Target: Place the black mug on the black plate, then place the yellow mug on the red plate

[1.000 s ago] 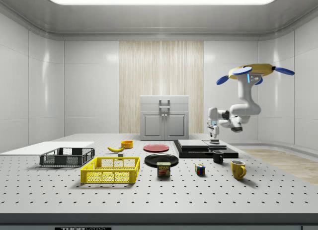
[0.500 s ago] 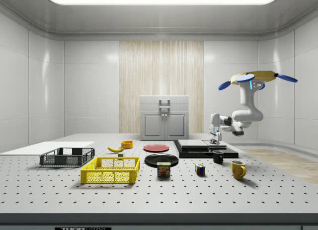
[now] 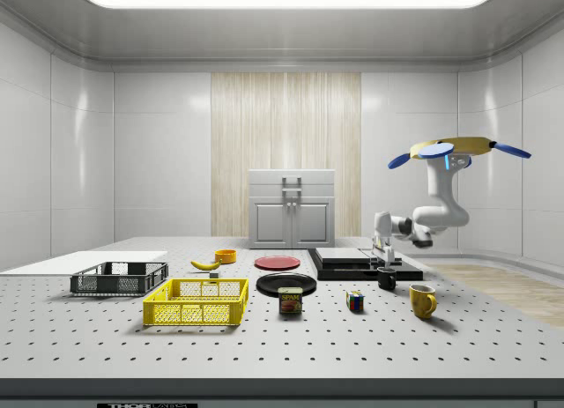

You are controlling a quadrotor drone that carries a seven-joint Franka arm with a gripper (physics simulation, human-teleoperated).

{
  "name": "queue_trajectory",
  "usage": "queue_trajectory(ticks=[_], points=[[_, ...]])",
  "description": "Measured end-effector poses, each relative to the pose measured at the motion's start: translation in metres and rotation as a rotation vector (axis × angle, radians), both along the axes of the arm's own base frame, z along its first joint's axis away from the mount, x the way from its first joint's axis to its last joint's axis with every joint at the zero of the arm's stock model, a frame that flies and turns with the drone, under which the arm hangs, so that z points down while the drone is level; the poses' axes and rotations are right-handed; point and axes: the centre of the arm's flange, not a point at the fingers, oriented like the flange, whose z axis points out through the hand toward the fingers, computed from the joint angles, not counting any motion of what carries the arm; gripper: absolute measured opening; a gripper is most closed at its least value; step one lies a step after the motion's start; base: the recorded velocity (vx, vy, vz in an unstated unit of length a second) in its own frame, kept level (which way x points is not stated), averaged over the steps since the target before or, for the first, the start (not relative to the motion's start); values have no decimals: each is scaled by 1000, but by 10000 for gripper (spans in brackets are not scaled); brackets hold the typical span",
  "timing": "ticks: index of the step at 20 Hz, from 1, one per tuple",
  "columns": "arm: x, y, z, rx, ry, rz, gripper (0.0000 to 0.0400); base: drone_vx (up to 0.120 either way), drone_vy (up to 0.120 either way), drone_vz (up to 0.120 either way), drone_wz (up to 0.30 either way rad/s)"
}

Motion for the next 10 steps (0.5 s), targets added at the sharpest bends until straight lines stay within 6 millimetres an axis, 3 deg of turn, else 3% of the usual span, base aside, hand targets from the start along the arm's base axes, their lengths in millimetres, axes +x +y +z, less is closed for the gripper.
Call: queue_trajectory(ticks=[10], points=[[0, 0, 21, 0, 0, 0, 400, 0, 0, 0, 0]])
